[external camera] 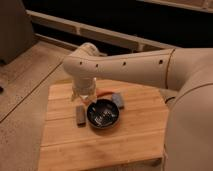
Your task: Place the eraser in the ceramic cup
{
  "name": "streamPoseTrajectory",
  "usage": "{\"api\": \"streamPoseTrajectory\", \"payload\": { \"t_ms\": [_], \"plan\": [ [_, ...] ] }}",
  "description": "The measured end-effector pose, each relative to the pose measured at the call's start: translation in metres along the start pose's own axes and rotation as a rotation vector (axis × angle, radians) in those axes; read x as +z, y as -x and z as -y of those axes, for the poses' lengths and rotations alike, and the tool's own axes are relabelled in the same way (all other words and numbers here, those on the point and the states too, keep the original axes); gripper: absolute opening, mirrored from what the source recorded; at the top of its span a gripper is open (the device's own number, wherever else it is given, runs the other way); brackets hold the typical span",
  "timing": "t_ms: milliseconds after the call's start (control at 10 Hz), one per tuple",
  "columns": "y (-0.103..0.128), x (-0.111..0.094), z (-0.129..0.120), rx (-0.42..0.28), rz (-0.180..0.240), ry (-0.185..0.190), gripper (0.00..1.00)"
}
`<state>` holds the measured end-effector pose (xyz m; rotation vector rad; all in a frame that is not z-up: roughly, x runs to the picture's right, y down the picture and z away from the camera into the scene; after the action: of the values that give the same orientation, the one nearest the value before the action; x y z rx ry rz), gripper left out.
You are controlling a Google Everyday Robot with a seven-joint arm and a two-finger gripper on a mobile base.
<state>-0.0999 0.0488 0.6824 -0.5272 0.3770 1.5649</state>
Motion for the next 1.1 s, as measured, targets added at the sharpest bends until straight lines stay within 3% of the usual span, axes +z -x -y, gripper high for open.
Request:
{"api": "streamPoseTrajectory", "payload": {
  "t_ms": [400, 600, 900, 1100],
  "plan": [
    [0.0, 0.0, 0.0, -0.001, 0.001, 0.0, 0.65],
    [0.006, -0.004, -0.001, -0.024, 0.033, -0.012, 0.65],
    [0.021, -0.011, -0.021, -0.16, 0.133, -0.04, 0.65],
    [0.019, -0.007, -0.037, -0.253, 0.151, -0.051, 0.65]
  ]
}}
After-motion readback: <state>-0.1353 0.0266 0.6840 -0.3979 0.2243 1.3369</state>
